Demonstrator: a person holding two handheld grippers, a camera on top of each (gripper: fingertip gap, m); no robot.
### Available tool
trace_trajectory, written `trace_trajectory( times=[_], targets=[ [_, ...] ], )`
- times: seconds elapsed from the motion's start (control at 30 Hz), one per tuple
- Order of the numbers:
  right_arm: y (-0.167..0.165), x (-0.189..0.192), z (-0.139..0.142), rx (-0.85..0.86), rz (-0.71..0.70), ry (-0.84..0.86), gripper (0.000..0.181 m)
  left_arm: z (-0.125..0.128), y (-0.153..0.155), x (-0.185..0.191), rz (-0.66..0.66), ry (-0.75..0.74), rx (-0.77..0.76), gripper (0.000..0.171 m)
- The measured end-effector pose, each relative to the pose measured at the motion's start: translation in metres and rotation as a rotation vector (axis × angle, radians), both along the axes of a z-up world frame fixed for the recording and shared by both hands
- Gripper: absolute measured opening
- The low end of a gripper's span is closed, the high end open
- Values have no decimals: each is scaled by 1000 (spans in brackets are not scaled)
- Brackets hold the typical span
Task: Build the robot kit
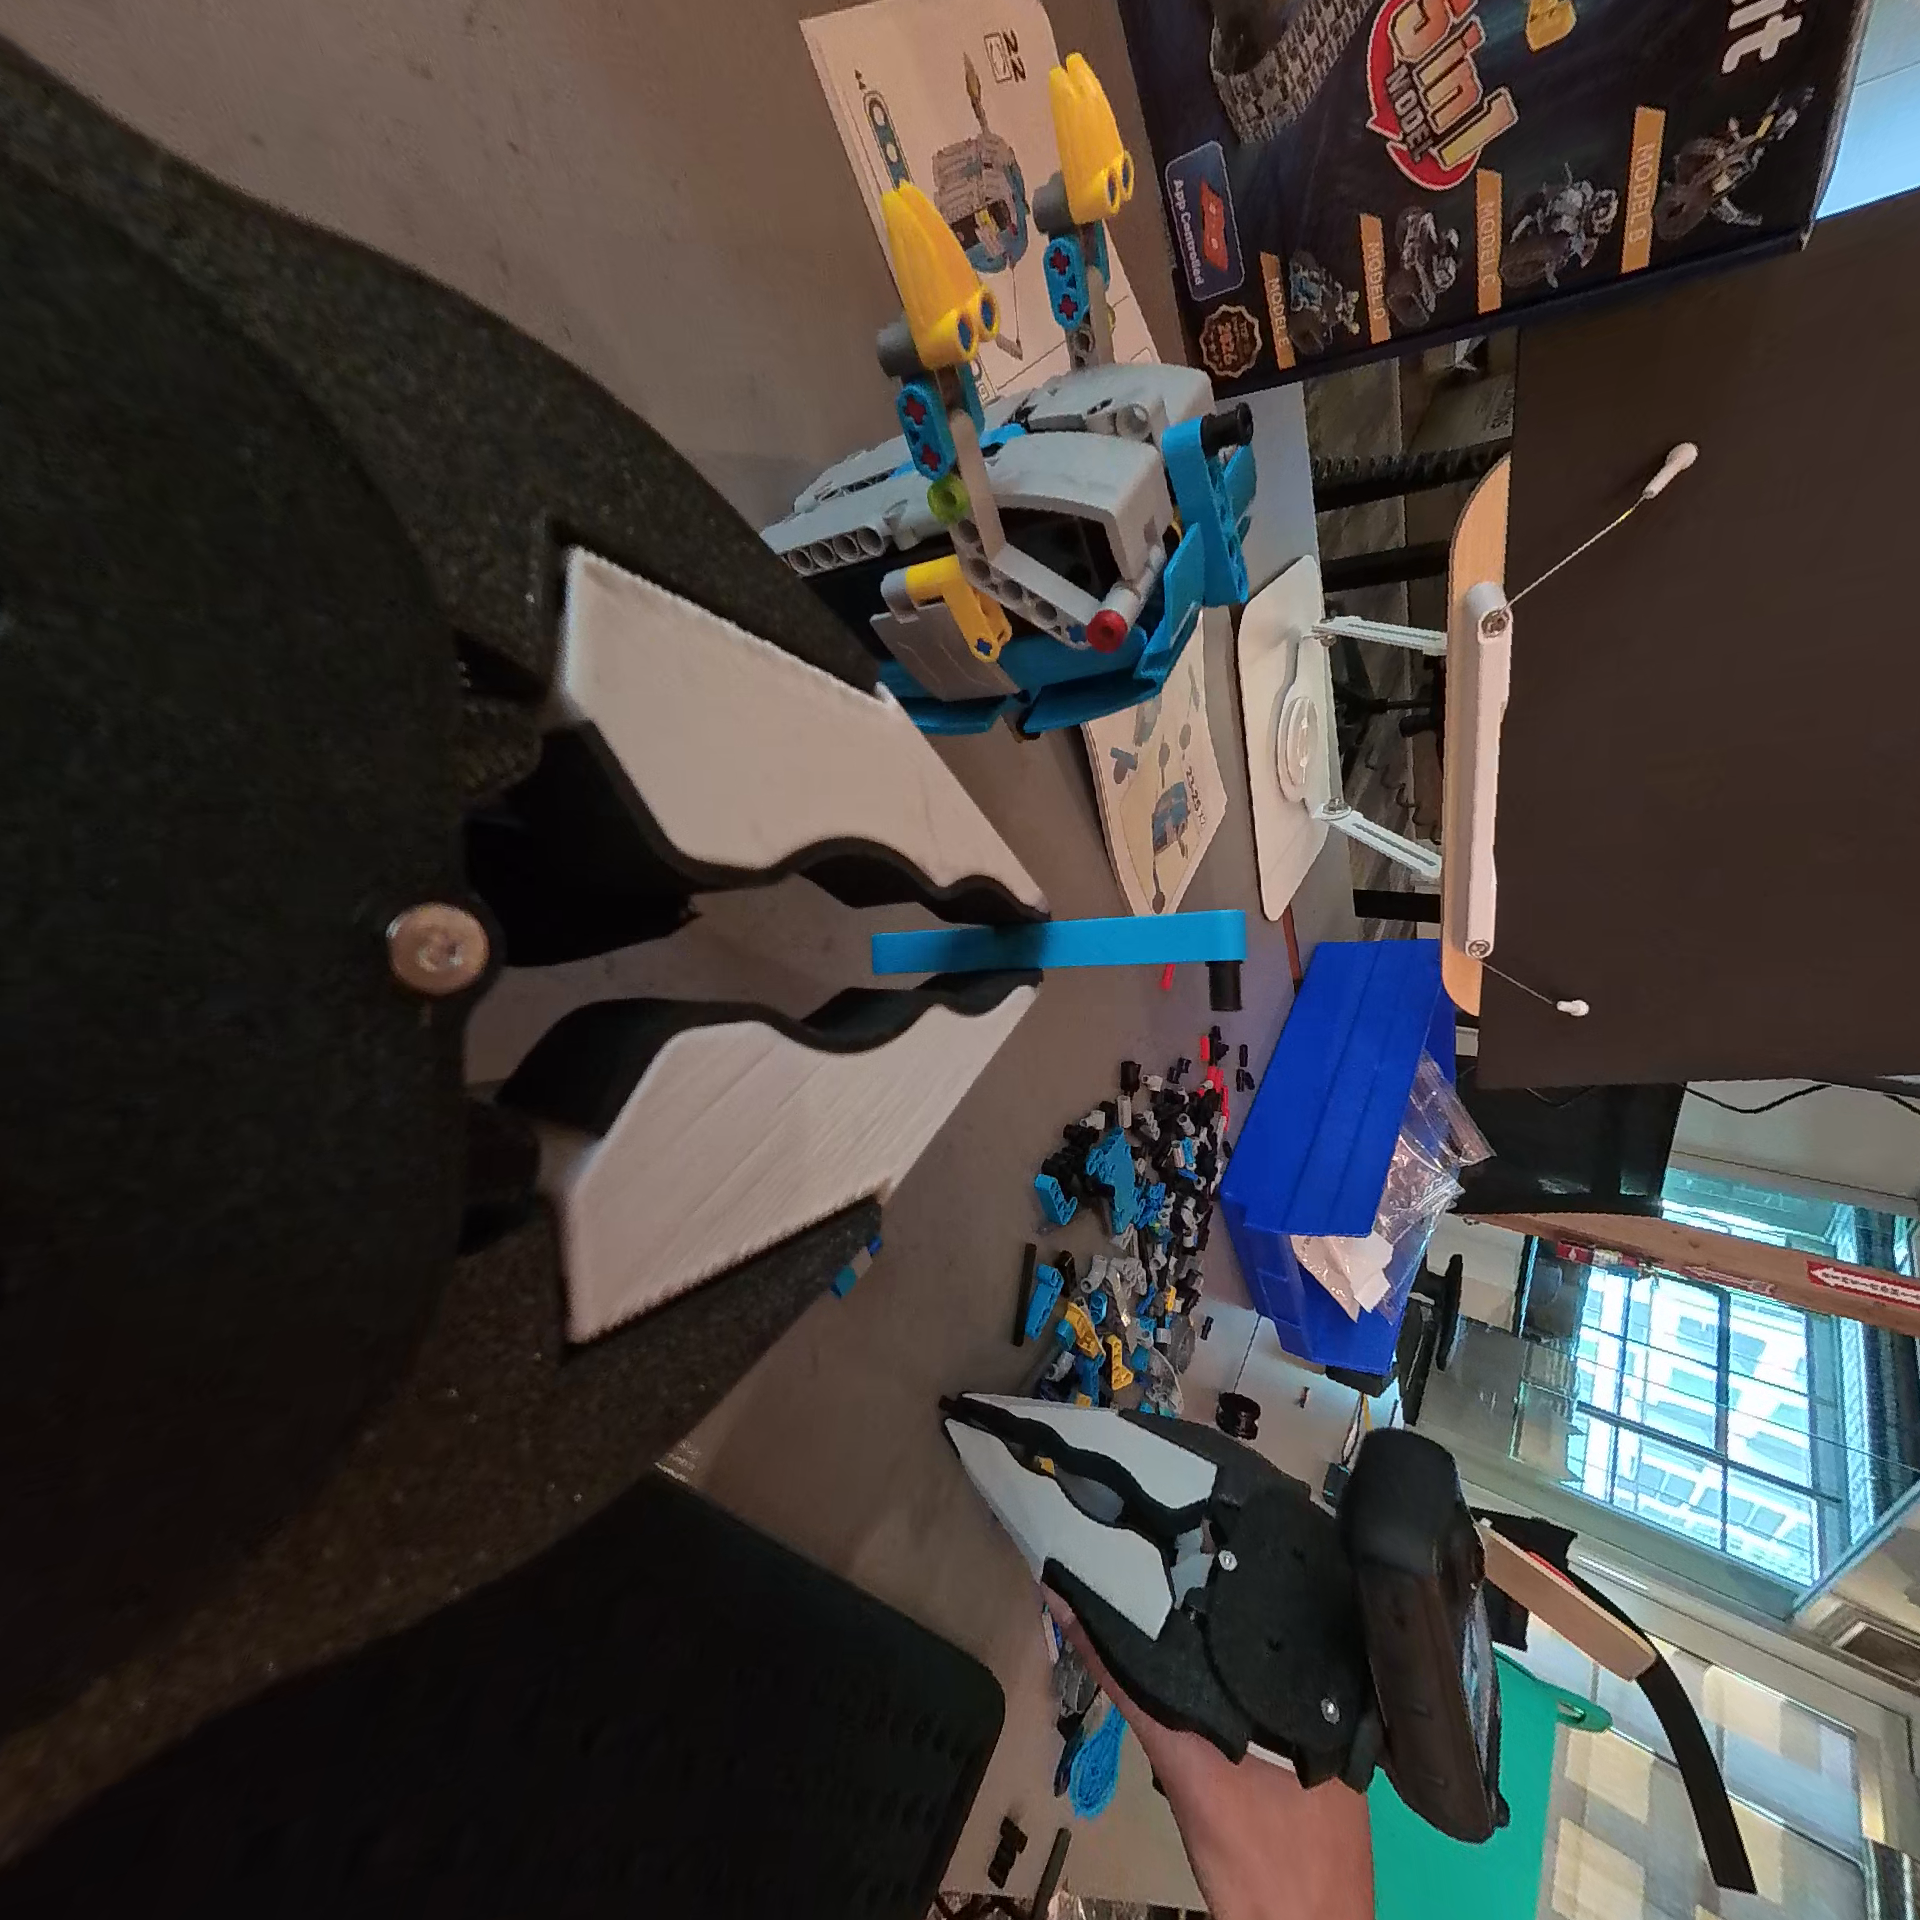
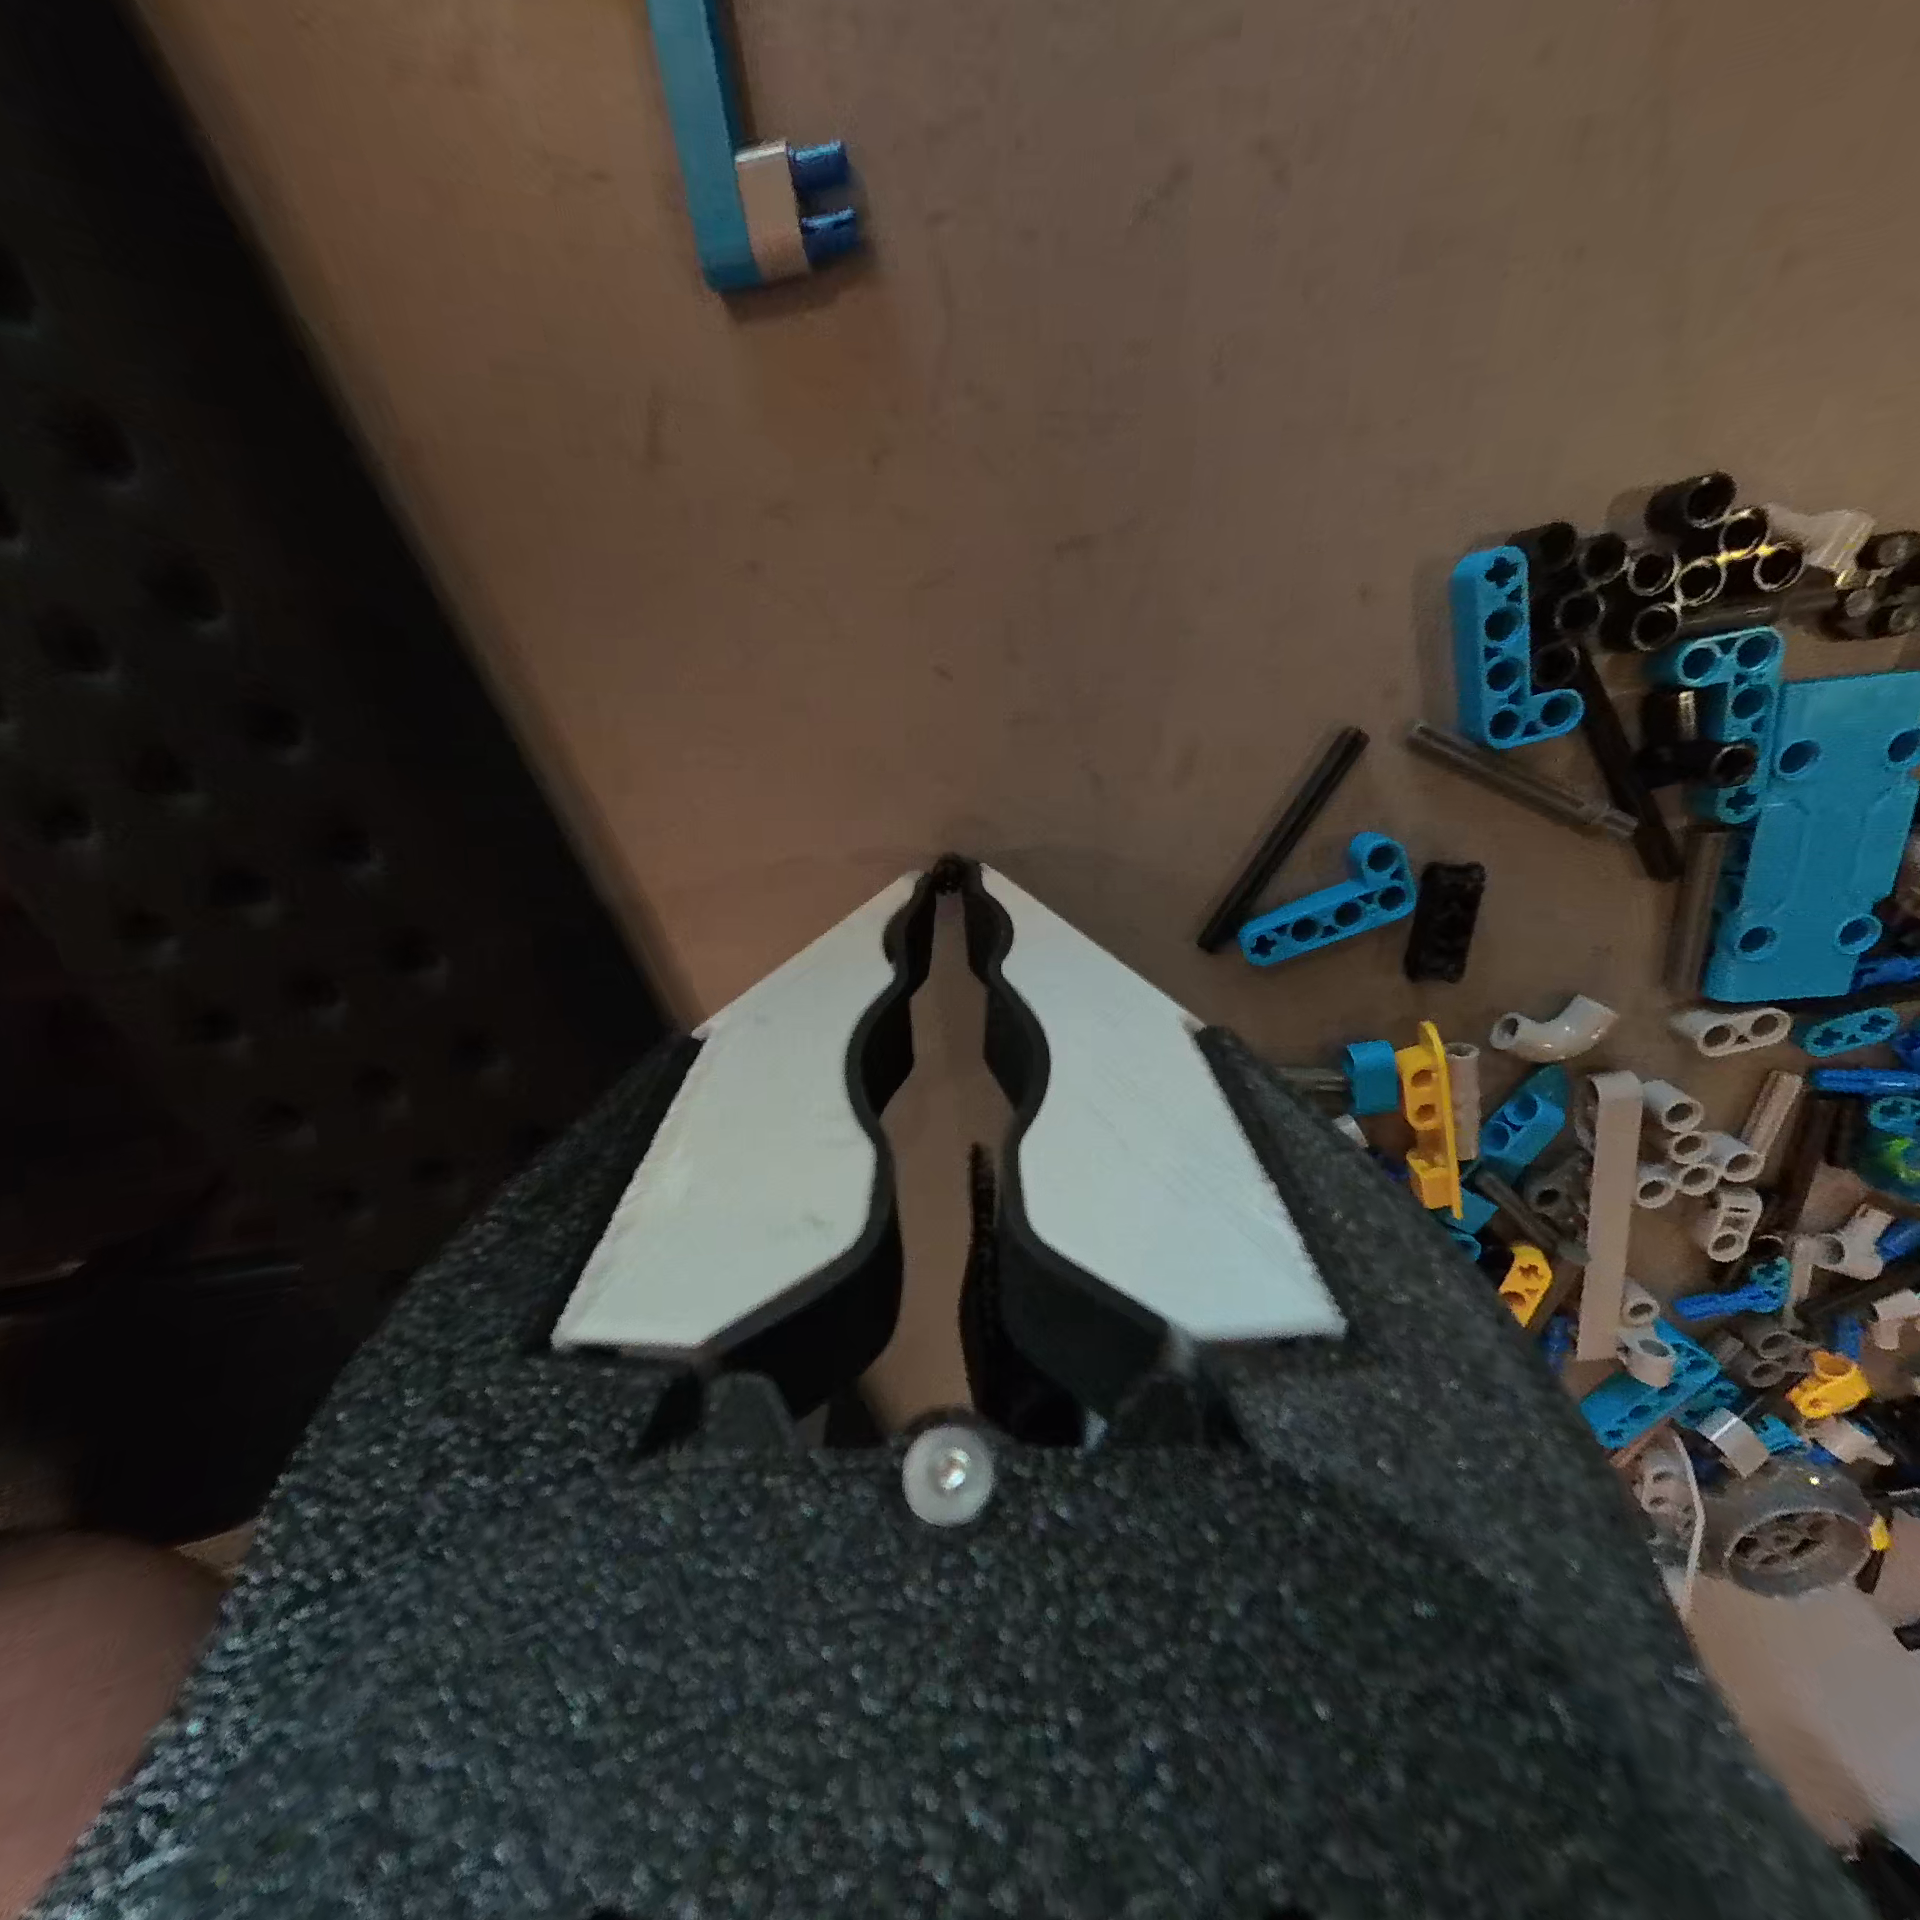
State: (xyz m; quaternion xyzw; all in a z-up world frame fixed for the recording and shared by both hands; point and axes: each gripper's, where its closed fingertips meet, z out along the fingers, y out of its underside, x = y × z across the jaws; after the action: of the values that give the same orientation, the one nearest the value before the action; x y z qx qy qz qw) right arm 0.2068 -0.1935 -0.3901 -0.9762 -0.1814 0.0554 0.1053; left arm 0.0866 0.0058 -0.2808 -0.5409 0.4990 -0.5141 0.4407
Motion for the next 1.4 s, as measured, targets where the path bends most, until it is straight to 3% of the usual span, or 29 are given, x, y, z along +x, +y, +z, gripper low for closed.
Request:
trace_trajectory(
  times=[0.87,1.07,1.23,1.4],
  targets=[
    [4,1,-3,-13,-43,25,5,0,-1,0,-7,-2,-6,7],
    [8,4,11,54,-41,24,5,0,-1,0,-9,-1,-8,7],
    [46,-32,54,379,94,183,5,1,-9,1,-46,-7,10,7],
    [93,-80,95,726,173,434,5,7,-55,0,-253,-38,75,7]
  ],
)
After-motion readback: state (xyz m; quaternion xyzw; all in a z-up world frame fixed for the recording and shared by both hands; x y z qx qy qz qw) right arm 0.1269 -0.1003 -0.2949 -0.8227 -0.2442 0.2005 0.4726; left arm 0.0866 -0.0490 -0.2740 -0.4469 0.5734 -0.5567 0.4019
